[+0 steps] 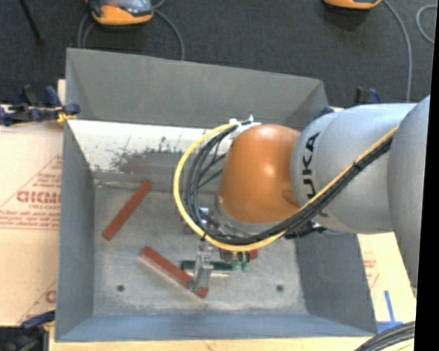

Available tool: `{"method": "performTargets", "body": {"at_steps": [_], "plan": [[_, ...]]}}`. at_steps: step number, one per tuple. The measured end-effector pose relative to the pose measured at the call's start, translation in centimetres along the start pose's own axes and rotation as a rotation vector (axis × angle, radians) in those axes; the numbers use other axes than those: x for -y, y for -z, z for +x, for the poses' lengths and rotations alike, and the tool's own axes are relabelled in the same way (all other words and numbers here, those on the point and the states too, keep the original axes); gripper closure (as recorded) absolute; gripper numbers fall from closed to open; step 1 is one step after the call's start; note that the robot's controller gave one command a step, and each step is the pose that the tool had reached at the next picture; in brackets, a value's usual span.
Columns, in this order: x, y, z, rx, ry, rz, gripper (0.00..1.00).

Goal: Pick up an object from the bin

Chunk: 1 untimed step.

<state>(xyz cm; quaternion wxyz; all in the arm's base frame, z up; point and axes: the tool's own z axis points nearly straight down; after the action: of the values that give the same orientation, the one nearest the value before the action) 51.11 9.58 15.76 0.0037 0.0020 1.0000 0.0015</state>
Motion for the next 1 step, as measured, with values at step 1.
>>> {"method": "performTargets", "body": {"at_steps": [1], "plan": [[2.23, -4.16, 0.34, -0.007, -0.247, 0.004, 0.00]]}}
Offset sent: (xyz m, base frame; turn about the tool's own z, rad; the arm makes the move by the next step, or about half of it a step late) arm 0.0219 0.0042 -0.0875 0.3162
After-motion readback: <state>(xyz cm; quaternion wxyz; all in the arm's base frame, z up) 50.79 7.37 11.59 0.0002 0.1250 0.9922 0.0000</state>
